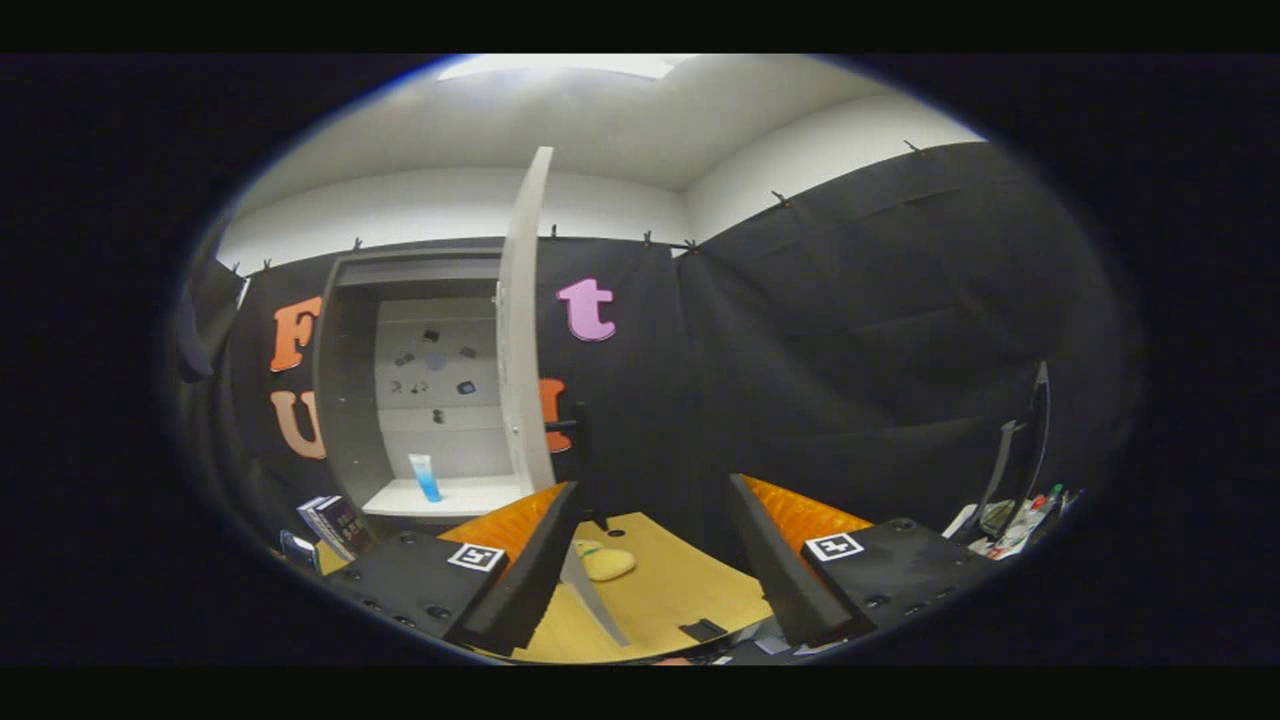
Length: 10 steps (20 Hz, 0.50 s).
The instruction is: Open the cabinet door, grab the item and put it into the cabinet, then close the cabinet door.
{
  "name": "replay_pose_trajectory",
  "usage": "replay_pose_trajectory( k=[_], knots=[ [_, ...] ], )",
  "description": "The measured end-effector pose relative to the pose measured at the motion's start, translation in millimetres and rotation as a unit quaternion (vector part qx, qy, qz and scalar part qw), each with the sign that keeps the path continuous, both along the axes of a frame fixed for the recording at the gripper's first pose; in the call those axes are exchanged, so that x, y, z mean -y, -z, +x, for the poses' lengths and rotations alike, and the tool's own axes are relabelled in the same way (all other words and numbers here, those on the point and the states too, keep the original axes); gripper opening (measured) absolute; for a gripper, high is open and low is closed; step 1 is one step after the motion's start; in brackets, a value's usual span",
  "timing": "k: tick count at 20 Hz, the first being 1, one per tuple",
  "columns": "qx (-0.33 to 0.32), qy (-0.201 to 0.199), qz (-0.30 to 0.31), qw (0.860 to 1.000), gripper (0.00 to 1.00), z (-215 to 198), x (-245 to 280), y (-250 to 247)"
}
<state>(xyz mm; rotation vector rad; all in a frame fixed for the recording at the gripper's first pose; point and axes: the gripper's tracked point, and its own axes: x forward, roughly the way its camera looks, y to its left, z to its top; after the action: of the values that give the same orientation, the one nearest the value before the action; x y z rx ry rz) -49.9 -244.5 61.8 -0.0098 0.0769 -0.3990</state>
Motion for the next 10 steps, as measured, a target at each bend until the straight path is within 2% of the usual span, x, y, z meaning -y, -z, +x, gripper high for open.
replay_pose_trajectory(
  k=[5,10],
  knots=[
    [-0.015,-0.008,0.027,0.999,0.95,53.6,43.5,23.5],
    [-0.049,-0.035,0.052,0.997,0.95,100.4,50.3,60.9]
  ],
)
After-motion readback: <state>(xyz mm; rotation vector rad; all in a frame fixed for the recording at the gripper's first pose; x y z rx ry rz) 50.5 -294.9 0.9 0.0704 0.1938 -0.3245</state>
